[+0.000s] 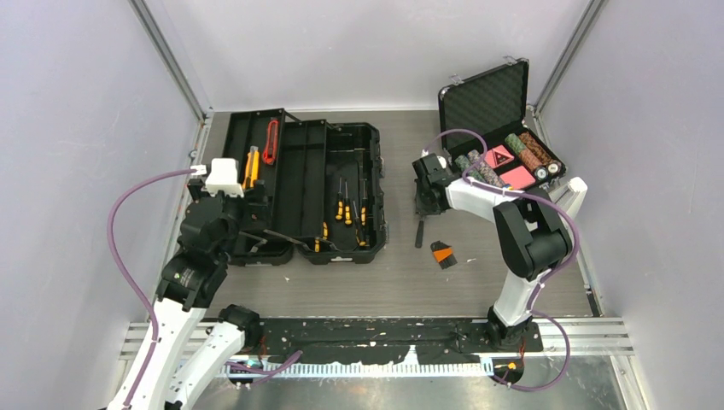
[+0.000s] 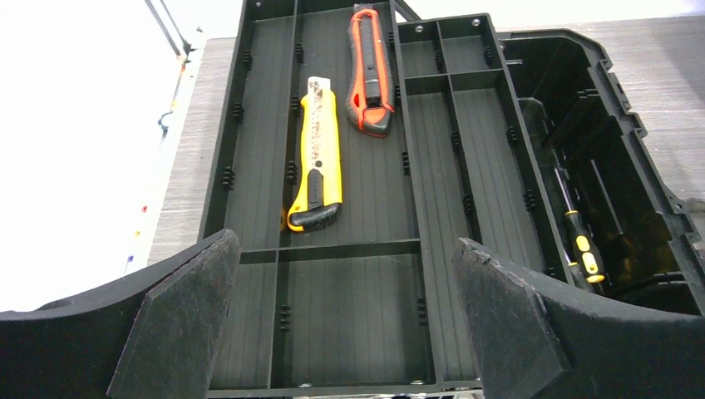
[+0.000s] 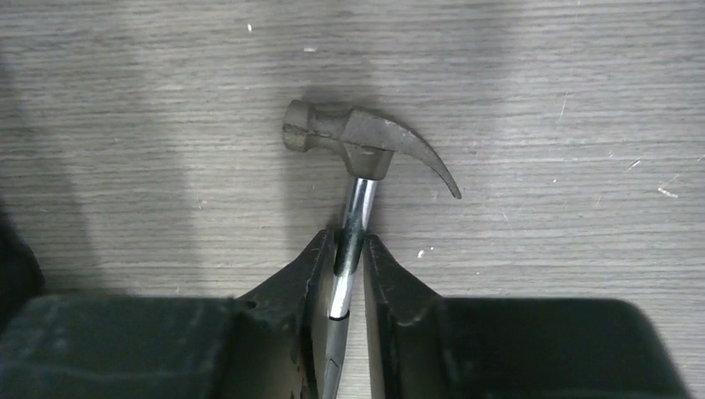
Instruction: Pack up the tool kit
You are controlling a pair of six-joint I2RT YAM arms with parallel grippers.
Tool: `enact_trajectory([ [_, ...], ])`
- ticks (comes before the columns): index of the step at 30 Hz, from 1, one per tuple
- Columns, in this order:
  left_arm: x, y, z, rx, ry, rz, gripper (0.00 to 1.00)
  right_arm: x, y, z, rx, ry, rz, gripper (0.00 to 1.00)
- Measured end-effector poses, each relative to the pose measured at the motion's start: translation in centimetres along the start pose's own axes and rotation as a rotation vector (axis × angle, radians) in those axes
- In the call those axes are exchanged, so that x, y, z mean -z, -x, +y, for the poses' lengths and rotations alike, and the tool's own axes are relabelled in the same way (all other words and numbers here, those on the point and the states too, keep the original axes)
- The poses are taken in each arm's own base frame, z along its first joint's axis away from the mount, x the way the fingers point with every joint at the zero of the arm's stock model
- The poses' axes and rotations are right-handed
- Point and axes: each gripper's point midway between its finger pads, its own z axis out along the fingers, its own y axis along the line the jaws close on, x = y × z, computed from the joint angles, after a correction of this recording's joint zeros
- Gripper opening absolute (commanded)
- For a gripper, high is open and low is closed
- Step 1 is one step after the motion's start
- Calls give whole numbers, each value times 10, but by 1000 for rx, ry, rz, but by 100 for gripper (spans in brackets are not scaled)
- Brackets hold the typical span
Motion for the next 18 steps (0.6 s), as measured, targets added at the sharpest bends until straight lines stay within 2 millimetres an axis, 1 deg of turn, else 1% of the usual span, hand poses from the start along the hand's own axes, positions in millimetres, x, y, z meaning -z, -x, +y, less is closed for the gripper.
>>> enact_trajectory([
  [1,0,0,-2,1,-10,-1,99,-1,1,-1,-2,-5,-3,13],
  [2,0,0,-3,2,-17,-1,100,-2,3,0,-5,-7,-8,7],
  [3,0,0,-5,4,-29,-1,100,-3,5,1,-8,-4,-14,6],
  [8,-1,1,-21,32,-110,-2,99,-2,7,5,-15,25,-31,5],
  [10,-2,0,-31,56,-156,9,100,4,3,5,-21,43,-36,5],
  [12,-4,-4,-45,87,-212,35,99,17,3,5,-33,67,-59,5],
  [14,-5,-8,-59,120,-267,62,100,33,8,7,-51,99,-101,5],
  [18,-5,-12,-98,183,-406,109,100,77,34,13,-100,188,-250,5],
])
